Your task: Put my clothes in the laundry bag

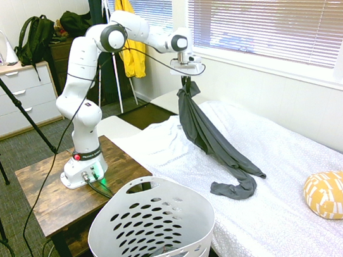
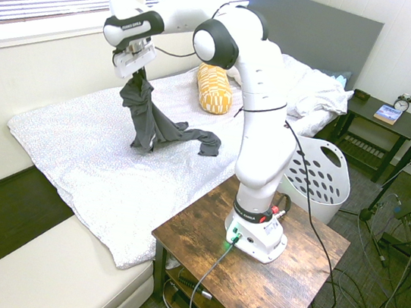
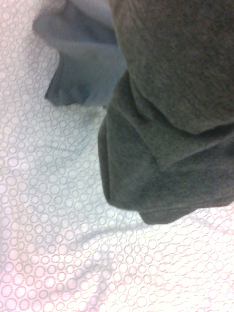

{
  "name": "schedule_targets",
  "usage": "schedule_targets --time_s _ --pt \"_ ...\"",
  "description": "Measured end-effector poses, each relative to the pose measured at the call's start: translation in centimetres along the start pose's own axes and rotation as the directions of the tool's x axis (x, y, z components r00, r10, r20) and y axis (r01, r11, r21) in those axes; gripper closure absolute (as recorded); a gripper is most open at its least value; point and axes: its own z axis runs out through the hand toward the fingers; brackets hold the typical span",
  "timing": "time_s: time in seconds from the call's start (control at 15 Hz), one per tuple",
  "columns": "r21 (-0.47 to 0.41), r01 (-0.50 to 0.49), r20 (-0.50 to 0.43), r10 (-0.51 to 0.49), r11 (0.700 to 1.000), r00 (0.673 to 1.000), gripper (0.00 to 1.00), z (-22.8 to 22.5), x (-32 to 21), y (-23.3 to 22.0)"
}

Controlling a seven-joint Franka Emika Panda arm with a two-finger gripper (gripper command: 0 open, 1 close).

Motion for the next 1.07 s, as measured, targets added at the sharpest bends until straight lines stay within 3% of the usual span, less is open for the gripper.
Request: schedule_targets --time_s 0.53,0.87,1.07 --pt "-0.105 -0.104 0.003 0.105 0.989 0.994 1.0 -15.2 -0.1 17.3" --pt "-0.206 -0.211 0.04 0.223 0.956 0.974 1.0 -18.6 -2.6 30.9" --pt "-0.29 -0.231 0.125 0.276 0.929 0.953 1.0 -19.7 -6.0 40.1"
